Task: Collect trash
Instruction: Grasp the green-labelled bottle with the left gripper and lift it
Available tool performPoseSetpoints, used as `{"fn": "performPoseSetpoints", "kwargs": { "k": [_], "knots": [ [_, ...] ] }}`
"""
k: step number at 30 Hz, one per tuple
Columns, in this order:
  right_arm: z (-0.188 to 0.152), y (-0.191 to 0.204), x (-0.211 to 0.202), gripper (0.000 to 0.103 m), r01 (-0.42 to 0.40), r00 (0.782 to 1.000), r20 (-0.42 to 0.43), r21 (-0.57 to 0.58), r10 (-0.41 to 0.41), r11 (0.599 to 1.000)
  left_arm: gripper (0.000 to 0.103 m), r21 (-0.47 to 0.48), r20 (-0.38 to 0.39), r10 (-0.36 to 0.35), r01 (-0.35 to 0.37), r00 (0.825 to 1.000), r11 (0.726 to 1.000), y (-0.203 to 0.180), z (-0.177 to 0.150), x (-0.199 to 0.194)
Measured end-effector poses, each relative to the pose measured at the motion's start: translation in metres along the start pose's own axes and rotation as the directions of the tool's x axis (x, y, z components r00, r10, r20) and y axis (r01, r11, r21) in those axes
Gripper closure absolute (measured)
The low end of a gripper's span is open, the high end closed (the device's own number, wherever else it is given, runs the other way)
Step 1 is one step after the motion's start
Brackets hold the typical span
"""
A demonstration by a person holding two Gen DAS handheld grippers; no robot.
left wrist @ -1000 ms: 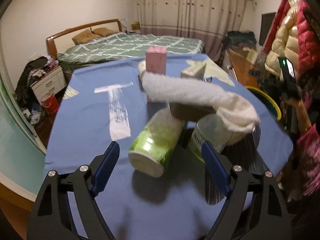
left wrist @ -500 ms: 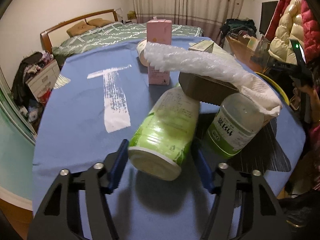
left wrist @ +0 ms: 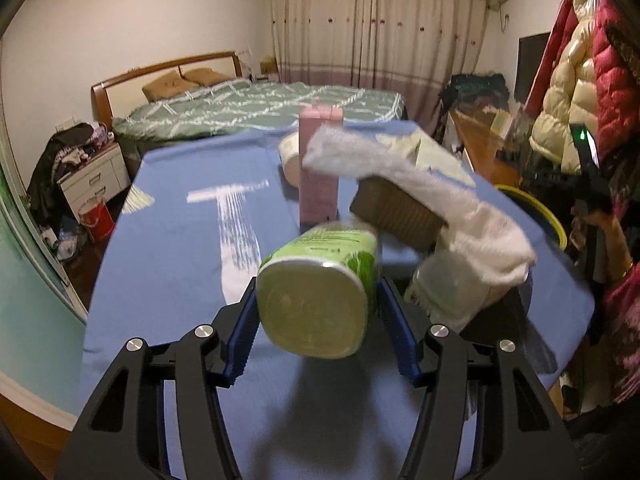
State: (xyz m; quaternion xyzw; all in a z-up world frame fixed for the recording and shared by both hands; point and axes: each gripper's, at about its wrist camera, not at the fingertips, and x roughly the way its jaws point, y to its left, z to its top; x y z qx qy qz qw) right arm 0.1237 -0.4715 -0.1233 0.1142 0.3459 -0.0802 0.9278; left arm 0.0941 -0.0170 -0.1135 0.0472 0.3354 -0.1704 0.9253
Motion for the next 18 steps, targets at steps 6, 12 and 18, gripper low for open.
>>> {"fn": "performPoseSetpoints", "kwargs": {
  "k": [6, 12, 18],
  "knots": [
    [-0.001, 0.002, -0.003, 0.076, -0.009, 1.000, 0.007, -0.002, 0.009, 1.000, 0.047, -0.005, 0.043, 0.015, -0.015, 0.999, 1.000, -0.001, 0.031, -0.007],
    [-0.001, -0.001, -0.006, 0.076, -0.010, 1.000, 0.014, 0.007, 0.010, 1.000, 0.048, -0.018, 0.063, 0.070, -0.069, 0.996, 0.997, -0.002, 0.058, -0.004],
    [-0.003, -0.006, -0.007, 0.076, -0.010, 1.000, 0.013, 0.021, 0.010, 1.000, 0.048, -0.030, 0.055, 0.101, -0.099, 0.993, 0.995, -0.002, 0.079, 0.006]
  ]
}}
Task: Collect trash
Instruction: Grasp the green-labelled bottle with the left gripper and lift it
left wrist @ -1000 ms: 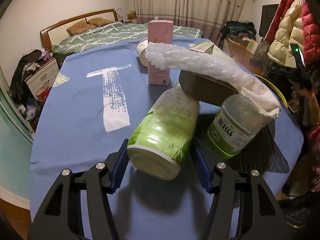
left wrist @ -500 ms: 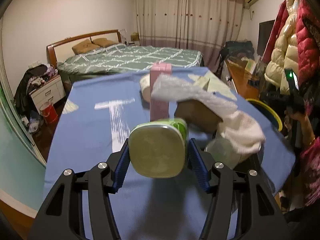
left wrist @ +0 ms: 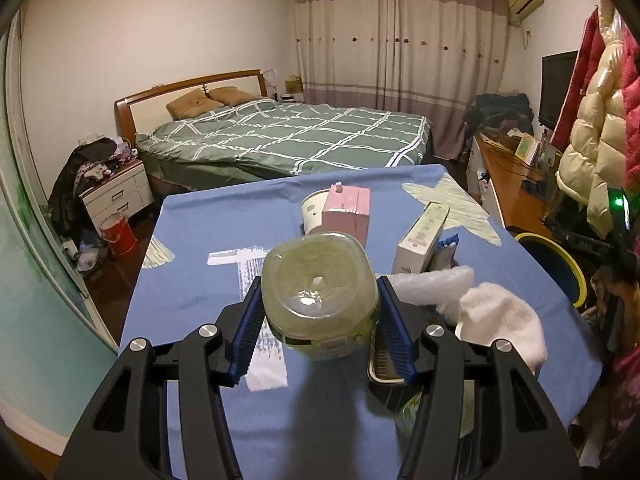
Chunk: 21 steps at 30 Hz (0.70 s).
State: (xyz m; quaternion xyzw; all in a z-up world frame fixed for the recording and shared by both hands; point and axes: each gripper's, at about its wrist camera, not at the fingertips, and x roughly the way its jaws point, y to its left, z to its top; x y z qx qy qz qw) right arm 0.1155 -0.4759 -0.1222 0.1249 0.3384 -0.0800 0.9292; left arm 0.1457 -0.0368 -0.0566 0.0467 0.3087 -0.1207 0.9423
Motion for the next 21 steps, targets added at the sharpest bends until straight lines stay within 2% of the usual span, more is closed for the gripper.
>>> {"fn": "performPoseSetpoints", "kwargs": {
  "k": [6, 12, 18, 21],
  "knots": [
    [-0.002, -0.003, 0.000, 0.076, -0.003, 1.000, 0.001, 0.008, 0.003, 1.000, 0.049, -0.006, 0.017, 0.022, -0.022, 1.000, 1.000, -0.001, 0.010, -0.006],
    [-0.005, -0.008, -0.005, 0.076, -0.019, 1.000, 0.008, 0.027, 0.018, 0.999, 0.049, 0.002, 0.059, 0.037, -0.038, 0.998, 0.999, -0.008, 0.022, -0.030],
    [-0.008, -0.011, -0.016, 0.076, -0.020, 1.000, 0.019, 0.038, 0.019, 0.999, 0.049, 0.050, 0.087, -0.017, 0.013, 0.996, 0.999, -0.036, 0.034, -0.051],
    [-0.011, -0.019, -0.026, 0.076, -0.005, 1.000, 0.023, 0.050, 0.004, 0.999, 0.049, 0.076, 0.087, -0.081, 0.074, 0.993, 0.994, -0.058, 0.042, -0.056]
  ]
}}
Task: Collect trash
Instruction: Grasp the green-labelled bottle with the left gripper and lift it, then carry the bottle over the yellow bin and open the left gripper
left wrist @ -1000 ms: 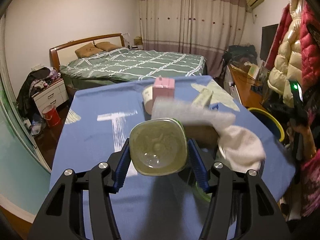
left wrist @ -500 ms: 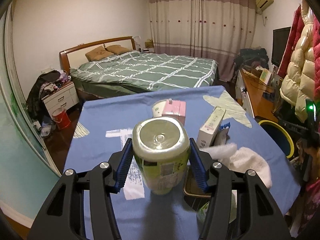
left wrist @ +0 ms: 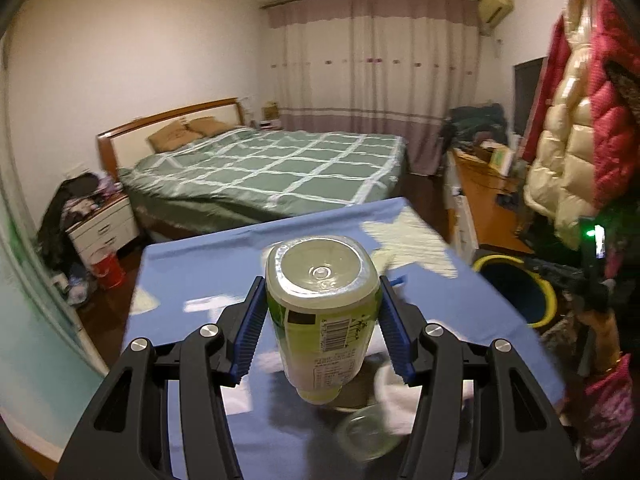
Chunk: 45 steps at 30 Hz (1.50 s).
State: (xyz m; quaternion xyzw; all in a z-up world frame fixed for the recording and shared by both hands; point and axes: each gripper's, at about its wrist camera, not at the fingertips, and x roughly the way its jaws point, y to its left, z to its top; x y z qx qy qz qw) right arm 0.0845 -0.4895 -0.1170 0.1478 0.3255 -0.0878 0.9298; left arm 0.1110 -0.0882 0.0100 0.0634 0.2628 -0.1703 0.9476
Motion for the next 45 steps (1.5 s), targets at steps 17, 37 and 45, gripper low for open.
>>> {"fn": "performPoseSetpoints", "kwargs": {
  "k": [17, 37, 45],
  "knots": [
    [-0.013, -0.077, -0.040, 0.076, 0.096, 0.995, 0.021, 0.084, -0.099, 0.992, 0.049, 0.136, -0.054, -0.295, 0.300, 0.954, 0.944, -0.199, 0.067, 0.084],
    [-0.033, -0.125, -0.020, 0.070, 0.133, 0.990, -0.061, 0.135, -0.125, 0.982, 0.049, 0.175, -0.302, -0.295, 0.357, 0.906, 0.917, -0.372, 0.012, 0.250],
    [-0.033, -0.121, -0.017, 0.069, 0.133, 0.990, -0.072, 0.129, -0.125, 0.983, 0.034, 0.167, -0.253, -0.288, 0.335, 0.923, 0.927, -0.348, 0.019, 0.220]
  ]
}}
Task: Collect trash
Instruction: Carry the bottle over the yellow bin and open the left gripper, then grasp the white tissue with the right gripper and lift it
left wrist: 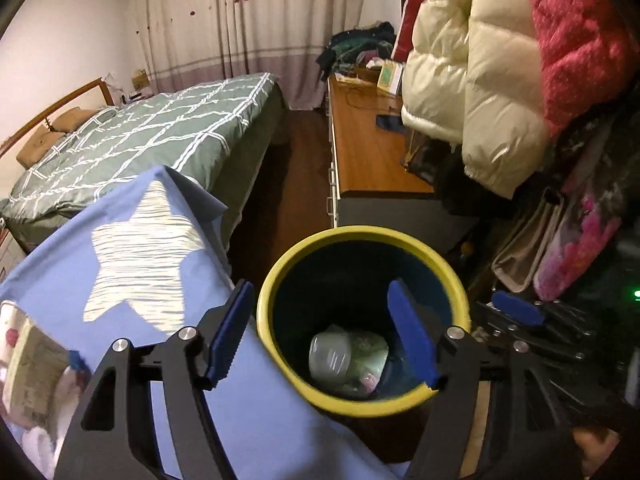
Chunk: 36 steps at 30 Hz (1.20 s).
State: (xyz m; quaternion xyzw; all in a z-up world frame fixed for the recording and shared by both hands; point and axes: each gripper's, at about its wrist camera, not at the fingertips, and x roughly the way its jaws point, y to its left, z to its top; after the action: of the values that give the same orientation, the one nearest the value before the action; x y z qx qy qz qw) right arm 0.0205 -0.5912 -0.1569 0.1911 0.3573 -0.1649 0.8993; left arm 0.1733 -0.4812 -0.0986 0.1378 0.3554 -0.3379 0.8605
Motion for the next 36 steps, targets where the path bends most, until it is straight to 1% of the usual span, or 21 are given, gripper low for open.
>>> {"fn": "performPoseSetpoints", "kwargs": {
  "k": [2, 3, 6, 9, 12, 13, 15, 16, 18, 19, 21, 22, 26, 28, 30, 33, 35, 36],
  "knots": [
    [0.000, 0.006, -0.002, 0.069, -0.002, 1.000, 0.002, -0.010, 0.002, 1.000, 0.034, -0.020, 0.032, 0.007, -0.006, 0.999, 1.000, 0.013, -0.004, -0.029],
    [-0.001, 0.009, -0.002, 0.069, -0.004, 1.000, 0.003, -0.015, 0.004, 1.000, 0.033, -0.023, 0.041, 0.014, -0.013, 0.999, 1.000, 0.017, -0.006, -0.038],
    [-0.001, 0.025, -0.004, 0.069, -0.023, 1.000, 0.001, -0.043, 0.024, 0.999, 0.027, -0.054, 0.079, 0.055, -0.051, 0.995, 0.997, 0.042, -0.018, -0.079],
    [0.000, 0.052, -0.003, 0.069, -0.052, 0.999, -0.005, -0.086, 0.051, 0.995, 0.026, -0.112, 0.111, 0.124, -0.111, 0.986, 0.987, 0.079, -0.036, -0.123],
    [0.000, 0.086, 0.000, 0.068, -0.091, 0.996, -0.018, -0.137, 0.089, 0.986, 0.023, -0.182, 0.137, 0.234, -0.208, 0.962, 0.961, 0.122, -0.059, -0.165],
    [0.000, 0.100, 0.000, 0.068, -0.108, 0.994, -0.023, -0.157, 0.106, 0.982, 0.022, -0.215, 0.144, 0.291, -0.257, 0.946, 0.942, 0.141, -0.071, -0.183],
    [0.000, 0.126, 0.002, 0.068, -0.142, 0.990, -0.032, -0.193, 0.138, 0.971, 0.021, -0.260, 0.142, 0.366, -0.322, 0.920, 0.910, 0.166, -0.089, -0.206],
    [-0.001, 0.146, 0.003, 0.068, -0.167, 0.986, -0.041, -0.219, 0.162, 0.961, 0.021, -0.276, 0.138, 0.388, -0.341, 0.911, 0.899, 0.176, -0.096, -0.215],
    [-0.005, 0.169, 0.003, 0.068, -0.199, 0.980, -0.055, -0.246, 0.191, 0.949, 0.021, -0.315, 0.127, 0.431, -0.376, 0.893, 0.871, 0.199, -0.113, -0.234],
    [-0.008, 0.189, 0.004, 0.068, -0.230, 0.973, -0.073, -0.268, 0.218, 0.936, 0.021, -0.337, 0.122, 0.450, -0.389, 0.885, 0.857, 0.211, -0.122, -0.244],
    [-0.012, 0.216, 0.005, 0.068, -0.272, 0.962, -0.100, -0.295, 0.254, 0.916, 0.021, -0.371, 0.114, 0.481, -0.412, 0.869, 0.832, 0.229, -0.138, -0.260],
    [-0.014, 0.225, 0.004, 0.068, -0.287, 0.958, -0.107, -0.304, 0.266, 0.909, 0.021, -0.389, 0.109, 0.504, -0.430, 0.857, 0.815, 0.238, -0.147, -0.269],
    [-0.027, 0.268, -0.013, 0.068, -0.360, 0.933, -0.140, -0.356, 0.332, 0.862, 0.021, -0.416, 0.097, 0.543, -0.461, 0.834, 0.783, 0.260, -0.173, -0.289],
    [-0.038, 0.287, -0.023, 0.068, -0.393, 0.920, -0.171, -0.391, 0.354, 0.832, 0.021, -0.429, 0.093, 0.549, -0.464, 0.831, 0.775, 0.265, -0.181, -0.293],
    [-0.047, 0.297, -0.028, 0.068, -0.405, 0.914, -0.195, -0.420, 0.355, 0.812, 0.021, -0.442, 0.090, 0.544, -0.456, 0.834, 0.773, 0.269, -0.187, -0.295],
    [-0.057, 0.310, -0.029, 0.068, -0.414, 0.910, -0.217, -0.440, 0.353, 0.797, 0.021, -0.449, 0.087, 0.531, -0.442, 0.843, 0.776, 0.274, -0.196, -0.294],
    [-0.064, 0.313, -0.030, 0.068, -0.408, 0.913, -0.228, -0.457, 0.339, 0.790, 0.021, -0.447, 0.085, 0.524, -0.437, 0.848, 0.780, 0.272, -0.196, -0.291],
    [-0.065, 0.315, -0.029, 0.071, -0.407, 0.913, -0.234, -0.463, 0.334, 0.787, 0.021, -0.445, 0.085, 0.520, -0.434, 0.850, 0.783, 0.271, -0.195, -0.288]
  ]
}}
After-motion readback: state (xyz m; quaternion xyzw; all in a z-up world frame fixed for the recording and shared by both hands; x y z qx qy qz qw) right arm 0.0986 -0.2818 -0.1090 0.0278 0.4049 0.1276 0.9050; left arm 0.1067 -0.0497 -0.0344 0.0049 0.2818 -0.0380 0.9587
